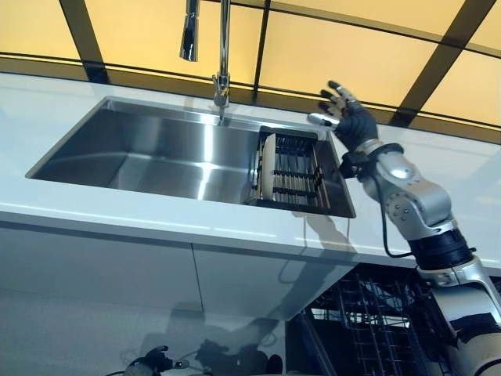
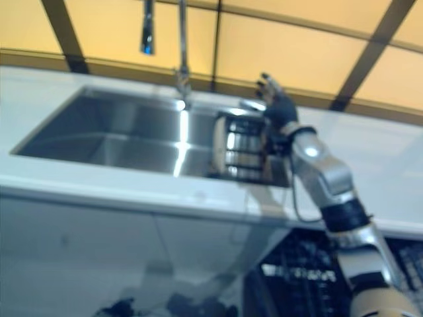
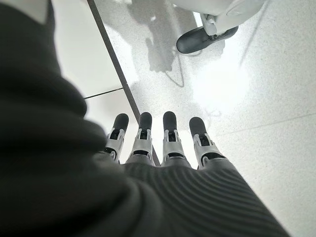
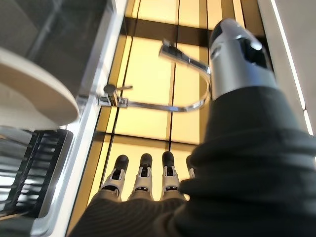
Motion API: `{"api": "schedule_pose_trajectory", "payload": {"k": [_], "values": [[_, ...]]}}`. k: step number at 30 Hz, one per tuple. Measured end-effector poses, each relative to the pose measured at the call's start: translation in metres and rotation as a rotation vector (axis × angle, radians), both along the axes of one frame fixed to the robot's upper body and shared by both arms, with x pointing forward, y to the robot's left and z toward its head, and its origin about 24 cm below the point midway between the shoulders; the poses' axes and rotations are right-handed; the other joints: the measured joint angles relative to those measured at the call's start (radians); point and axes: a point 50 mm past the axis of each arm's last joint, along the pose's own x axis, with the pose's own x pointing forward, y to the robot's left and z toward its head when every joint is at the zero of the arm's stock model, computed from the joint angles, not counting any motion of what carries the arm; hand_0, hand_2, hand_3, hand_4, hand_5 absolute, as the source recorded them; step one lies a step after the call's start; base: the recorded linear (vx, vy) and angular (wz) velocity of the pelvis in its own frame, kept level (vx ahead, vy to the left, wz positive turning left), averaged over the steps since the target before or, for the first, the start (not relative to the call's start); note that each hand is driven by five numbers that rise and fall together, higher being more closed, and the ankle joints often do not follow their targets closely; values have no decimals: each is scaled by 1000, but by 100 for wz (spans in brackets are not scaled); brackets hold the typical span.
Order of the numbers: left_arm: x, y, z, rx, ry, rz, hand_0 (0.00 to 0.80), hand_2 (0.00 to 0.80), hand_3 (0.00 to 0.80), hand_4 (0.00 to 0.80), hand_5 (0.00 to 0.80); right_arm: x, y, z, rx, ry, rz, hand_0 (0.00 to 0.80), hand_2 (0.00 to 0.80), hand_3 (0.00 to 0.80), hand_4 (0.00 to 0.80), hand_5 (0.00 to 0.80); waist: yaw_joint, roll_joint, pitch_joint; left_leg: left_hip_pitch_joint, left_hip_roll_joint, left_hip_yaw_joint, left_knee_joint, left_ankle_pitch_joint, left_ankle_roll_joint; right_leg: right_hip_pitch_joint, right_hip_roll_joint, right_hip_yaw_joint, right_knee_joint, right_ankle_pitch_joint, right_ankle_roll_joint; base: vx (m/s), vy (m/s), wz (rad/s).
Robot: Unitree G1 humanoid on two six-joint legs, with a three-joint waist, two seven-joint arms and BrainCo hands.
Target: Take plates into dishwasher
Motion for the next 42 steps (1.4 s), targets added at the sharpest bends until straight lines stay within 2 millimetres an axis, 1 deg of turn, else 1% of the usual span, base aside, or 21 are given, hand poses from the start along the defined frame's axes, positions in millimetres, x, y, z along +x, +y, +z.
{"api": "schedule_pose_trajectory", "payload": {"k": [3, 5, 7, 8, 9, 10, 11, 12, 13, 15, 17, 21, 24, 28, 32, 35, 37, 42], "values": [[1, -2, 0, -6, -5, -2, 0, 0, 0, 0, 0, -3, -10, 10, -134, -97, -60, 0, 0, 0, 0, 0, 15, 0, -2, -3, 0, 0, 1, 0, -1, 0, -1, -3, 0, -1, 0, 5, -7, 5], [2, -2, 0, -7, -7, -2, 0, 0, 0, 0, 0, -6, -22, 22, -288, -204, -129, 0, 0, 0, 0, 0, 14, 1, -3, -13, -1, 1, 6, 2, -2, 0, -5, -12, 0, -3, 0, 9, -17, 20], [1, -3, 0, -8, -7, -2, 0, 0, 0, 0, 0, -13, -38, 42, -560, -384, -226, 0, 0, 0, 0, 0, 19, 7, -7, -16, 0, 1, 4, 4, -3, 0, -7, -19, 0, -5, 0, 16, -17, 13], [-2, -2, -1, -8, 1, 0, 0, 0, 0, 0, 0, -17, -39, 52, -643, -461, -251, 0, 0, 0, 0, 0, 17, 12, -12, -16, 0, 3, 4, 5, -3, 0, -7, -20, 0, -5, 0, 0, 0, 0], [-4, -3, -1, -10, 4, 5, 0, 0, 0, 0, 0, -21, -40, 62, -771, -548, -277, 0, 0, 0, 0, 0, 20, 14, -16, -15, 1, 4, 4, 5, -3, 2, -6, -21, 0, -5, 0, 21, -32, 2], [-1, -4, -1, -13, -6, 1, 0, 0, 0, 0, 0, -23, -40, 68, -878, -593, -290, 0, 0, 0, 0, 0, 22, 16, -17, -16, 0, 3, 5, 5, -3, 2, -6, -22, 0, -5, 1, 7, -22, 4], [-1, -5, 0, -16, -12, -1, 0, 0, 0, 0, 0, -31, -43, 85, -1090, -694, -315, 0, 0, 0, 0, 0, 31, 20, -23, -16, 2, 4, 4, 6, -3, 2, -5, -24, -1, -6, 1, 0, 0, 0], [-2, -4, 0, -13, -8, -1, 0, 0, 0, 0, 0, -36, -43, 98, -1166, -764, -344, 0, 0, 0, 0, 0, 34, 18, -34, -14, 5, 6, 2, 7, -4, 2, -2, -24, -1, -7, 0, 0, 0, 0], [-1, -4, 0, -12, -8, -1, 0, 0, 0, 0, 0, -39, -41, 105, -1196, -805, -355, 0, 0, 0, 0, 0, 36, 16, -42, -14, 6, 6, 1, 7, -6, 2, -1, -24, -1, -7, -1, 0, 0, 0], [0, -3, 0, -10, -9, -2, 0, 0, 0, 0, 0, -43, -38, 112, -1248, -865, -354, 0, 0, 0, 0, 0, 41, 5, -54, -14, 8, 6, 0, 8, -8, 3, 1, -24, -1, -11, 2, 0, 0, 0], [-2, -1, 0, -6, 0, 1, 0, 0, 0, 0, 0, -44, -34, 109, -1294, -902, -327, 0, 0, 0, 0, 0, 42, -5, -60, -15, 8, 6, -1, 7, -10, 3, -1, -24, -1, -12, 1, 0, 0, 0], [-7, 1, 0, -3, 16, -4, 0, 0, 0, 0, 0, -44, -28, 95, -1440, -970, -250, 0, 0, 0, 0, 0, 43, -16, -69, -20, 6, 5, 0, 8, -11, 3, -8, -32, -1, -12, 1, 14, -13, 6], [-8, 4, 1, 9, 28, -17, 0, 0, 0, 0, 0, -45, -24, 92, -1522, -1026, -197, 0, 0, 0, 0, 0, 44, -18, -70, -29, 6, 5, 3, 10, -10, 2, -10, -44, -1, -12, 2, 16, -22, 12], [-7, 8, 3, 12, 26, -29, 0, 0, 0, 0, 0, -46, -8, 92, -1679, -1179, -107, 0, 0, 0, 0, 0, 54, -18, -70, -30, 7, 0, 2, 15, -8, 2, -8, -49, -1, -13, 3, 12, -13, 5], [-5, 7, 4, 2, 23, -39, 0, 0, 0, 0, 0, -47, 3, 88, -1777, -1262, -15, 0, 0, 0, 0, 0, 70, -18, -70, -30, 6, -2, 1, 17, -8, 2, -8, -51, -1, -15, 4, 7, -2, 1], [-6, 5, 3, -4, 33, -55, 0, 0, 0, 0, 0, -45, 7, 79, -1840, -1241, 44, 0, 0, 0, 0, 0, 84, -18, -70, -31, 6, -8, 0, 18, -8, 4, -9, -53, -1, -17, 6, 38, -11, 6], [-6, 4, 3, -6, 36, -64, 0, 0, 0, 0, 0, -42, 5, 74, -1879, -1215, 61, 0, 0, 0, 0, 0, 97, -17, -69, -31, 6, -10, 0, 18, -8, 5, -9, -57, -1, -17, 6, 32, -19, 3], [-8, 4, 2, -8, 43, -64, 0, 0, 0, 0, 0, -35, 1, 67, -1946, -1129, 99, 0, 0, 0, 0, 0, 99, -15, -68, -31, 6, -26, 1, 19, -10, 14, -9, -66, -1, -23, 7, 37, -38, 10]]}}
